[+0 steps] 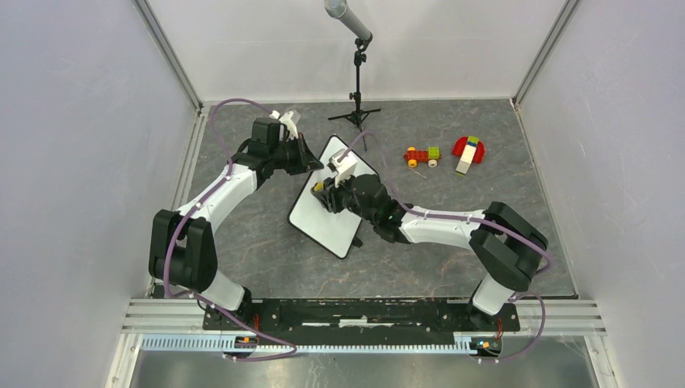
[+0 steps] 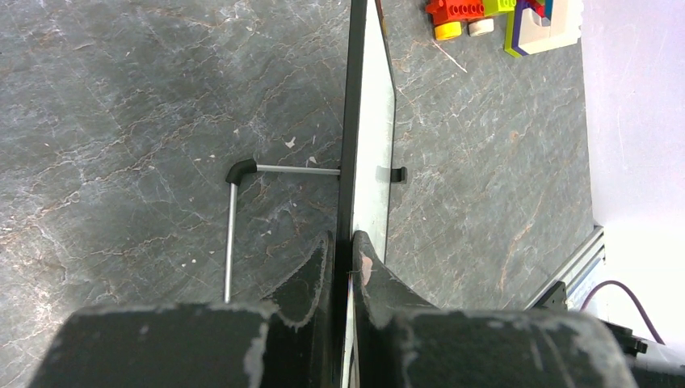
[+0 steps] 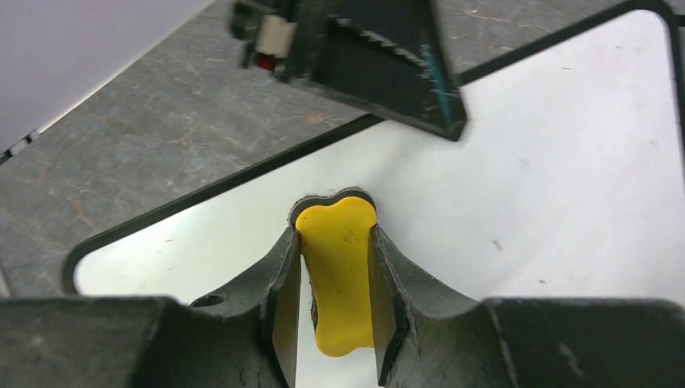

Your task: Erase the whiteboard

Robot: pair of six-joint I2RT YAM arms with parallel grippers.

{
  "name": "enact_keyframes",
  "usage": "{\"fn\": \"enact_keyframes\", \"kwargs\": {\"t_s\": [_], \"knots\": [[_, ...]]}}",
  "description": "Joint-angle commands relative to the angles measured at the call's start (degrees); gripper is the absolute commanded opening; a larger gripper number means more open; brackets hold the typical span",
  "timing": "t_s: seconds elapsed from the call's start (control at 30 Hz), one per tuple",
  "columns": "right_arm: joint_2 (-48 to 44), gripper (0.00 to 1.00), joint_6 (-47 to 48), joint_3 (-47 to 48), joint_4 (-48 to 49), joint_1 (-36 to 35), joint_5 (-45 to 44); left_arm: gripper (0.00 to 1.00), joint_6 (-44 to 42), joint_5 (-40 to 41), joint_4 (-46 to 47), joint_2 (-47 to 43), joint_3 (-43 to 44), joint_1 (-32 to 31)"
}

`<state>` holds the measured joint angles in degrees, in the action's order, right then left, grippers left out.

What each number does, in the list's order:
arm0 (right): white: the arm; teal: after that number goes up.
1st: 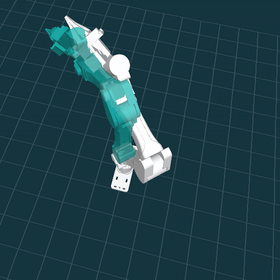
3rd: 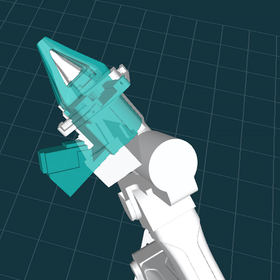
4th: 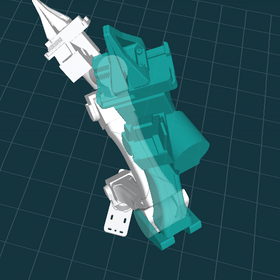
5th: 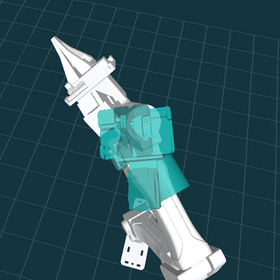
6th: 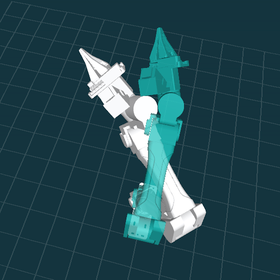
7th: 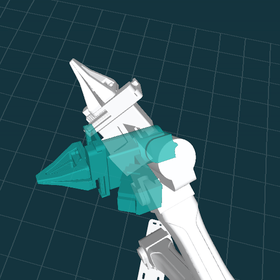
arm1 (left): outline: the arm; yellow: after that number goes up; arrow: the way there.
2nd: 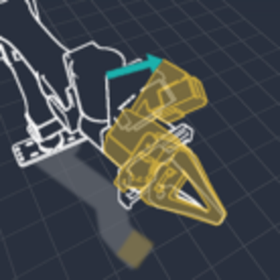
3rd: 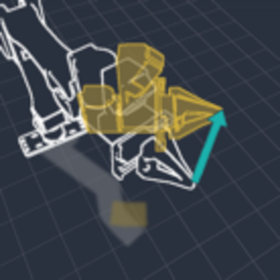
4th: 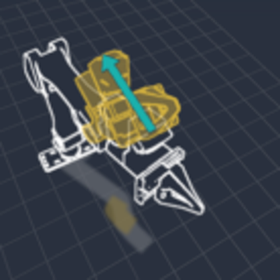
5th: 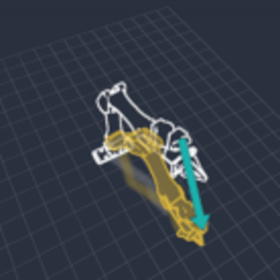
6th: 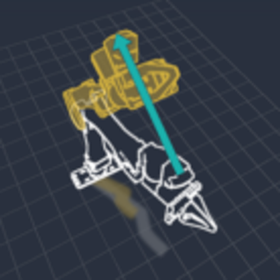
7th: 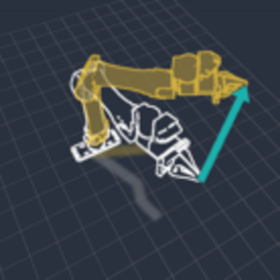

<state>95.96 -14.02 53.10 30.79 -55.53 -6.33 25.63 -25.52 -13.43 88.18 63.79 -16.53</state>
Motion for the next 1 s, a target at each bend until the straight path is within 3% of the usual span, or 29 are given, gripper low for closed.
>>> {"fn": "enact_keyframes", "kwargs": {"t_s": [0.0,0.23,0.43,0.73,0.97], "knots": [[1.8,0.26,1.4,-0.6,-7.7,1.1,-1.6,0.02,-0.3,-1.7,-2.0,-1.4,0.0,-2.1],[0.3,0.26,2.8,-0.4,-8.3,-5.0,0.8,0.02,-0.1,-1.9,-1.8,-1.4,-0.1,-2.1],[-1.2,0.26,2.5,-4.4,-2.8,-9.3,5.6,0.02,0.0,-2.1,-1.8,-1.1,-0.1,-2.2],[-15.2,0.25,-4.9,-18.5,-2.3,1.8,1.5,0.02,0.2,-1.1,-2.4,-1.3,0.1,-2.2],[-30.6,0.26,-0.5,-27.4,-19.4,7.1,-12.5,0.05,0.1,-0.5,-3.3,-1.8,0.7,-2.4]]}}
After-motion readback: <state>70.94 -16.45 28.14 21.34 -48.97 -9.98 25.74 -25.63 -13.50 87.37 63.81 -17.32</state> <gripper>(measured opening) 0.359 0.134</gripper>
